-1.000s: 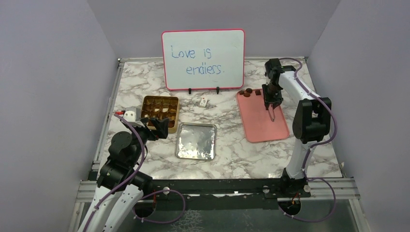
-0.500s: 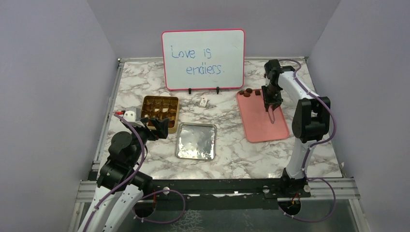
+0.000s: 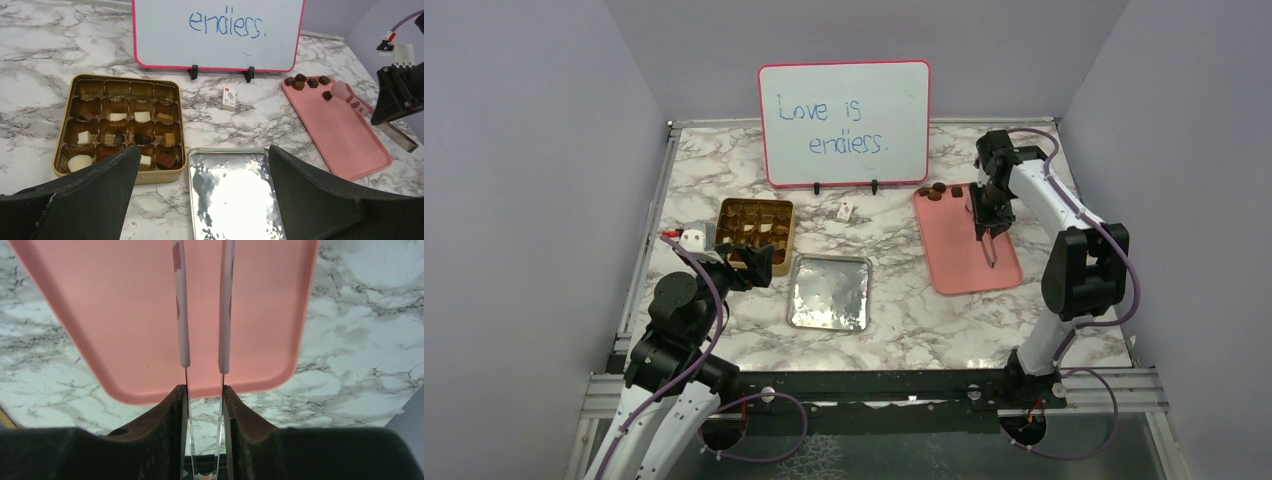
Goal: Pack the chocolate
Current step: Pick up the fake chocolate from the plate.
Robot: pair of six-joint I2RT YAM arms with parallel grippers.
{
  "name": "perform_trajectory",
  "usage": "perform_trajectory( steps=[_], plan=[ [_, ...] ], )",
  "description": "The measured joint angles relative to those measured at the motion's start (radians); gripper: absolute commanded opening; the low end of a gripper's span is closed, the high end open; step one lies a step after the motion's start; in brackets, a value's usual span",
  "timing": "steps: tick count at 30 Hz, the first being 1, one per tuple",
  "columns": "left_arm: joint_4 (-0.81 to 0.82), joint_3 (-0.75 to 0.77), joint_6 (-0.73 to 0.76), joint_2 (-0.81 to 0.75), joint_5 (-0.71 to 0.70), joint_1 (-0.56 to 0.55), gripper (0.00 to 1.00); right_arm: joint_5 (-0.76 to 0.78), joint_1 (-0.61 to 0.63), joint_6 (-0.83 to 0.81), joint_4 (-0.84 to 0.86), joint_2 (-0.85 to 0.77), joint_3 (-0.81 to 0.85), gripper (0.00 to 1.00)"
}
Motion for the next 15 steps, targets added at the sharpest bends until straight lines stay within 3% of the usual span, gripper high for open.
perform_trajectory(
  steps=[15],
  plan=[
    [-0.001, 0.000, 0.000, 0.010, 0.000, -0.024, 0.99, 0.030, 0.039, 0.028, 0.020, -0.087, -0.090, 0.40]
  ],
)
